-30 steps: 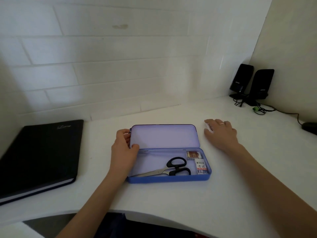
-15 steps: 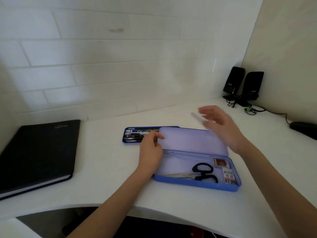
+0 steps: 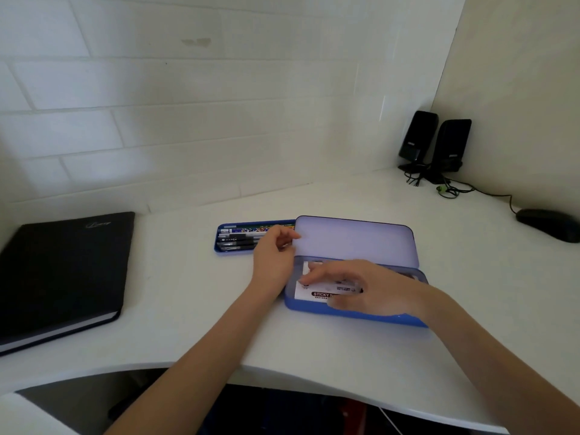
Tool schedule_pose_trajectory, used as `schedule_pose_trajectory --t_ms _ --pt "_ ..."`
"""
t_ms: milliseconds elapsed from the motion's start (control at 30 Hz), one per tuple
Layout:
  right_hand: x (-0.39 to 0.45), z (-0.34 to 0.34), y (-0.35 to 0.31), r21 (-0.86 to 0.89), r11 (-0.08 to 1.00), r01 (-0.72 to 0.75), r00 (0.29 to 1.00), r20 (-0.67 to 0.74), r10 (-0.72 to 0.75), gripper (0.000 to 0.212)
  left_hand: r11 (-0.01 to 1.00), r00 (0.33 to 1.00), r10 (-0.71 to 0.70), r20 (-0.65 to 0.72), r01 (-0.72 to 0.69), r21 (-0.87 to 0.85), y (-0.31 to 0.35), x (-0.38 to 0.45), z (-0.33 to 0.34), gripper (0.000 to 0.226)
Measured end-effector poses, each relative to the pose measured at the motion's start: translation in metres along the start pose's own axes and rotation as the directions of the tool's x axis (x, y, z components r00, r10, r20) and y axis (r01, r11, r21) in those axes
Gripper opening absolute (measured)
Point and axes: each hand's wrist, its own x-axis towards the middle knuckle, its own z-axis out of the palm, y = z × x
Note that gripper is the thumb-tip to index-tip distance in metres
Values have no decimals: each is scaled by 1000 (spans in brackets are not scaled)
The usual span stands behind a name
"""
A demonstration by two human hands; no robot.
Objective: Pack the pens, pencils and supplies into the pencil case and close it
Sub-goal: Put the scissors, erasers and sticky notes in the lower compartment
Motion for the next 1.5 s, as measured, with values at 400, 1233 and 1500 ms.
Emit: schedule_pose_trajectory --t_ms 400,1233,1500 --pt "-23 -26 16 81 972 -222 897 -373 236 15 990 994 101 32 -104 97 3 -10 1 12" --pt "-34 -17 38 68 991 -112 863 -488 131 12 930 801 193 567 -333 154 15 -24 -4 29" --pt "-34 -25 71 24 947 -321 616 -754 228 19 893 943 332 30 -325 312 12 -13 -14 15"
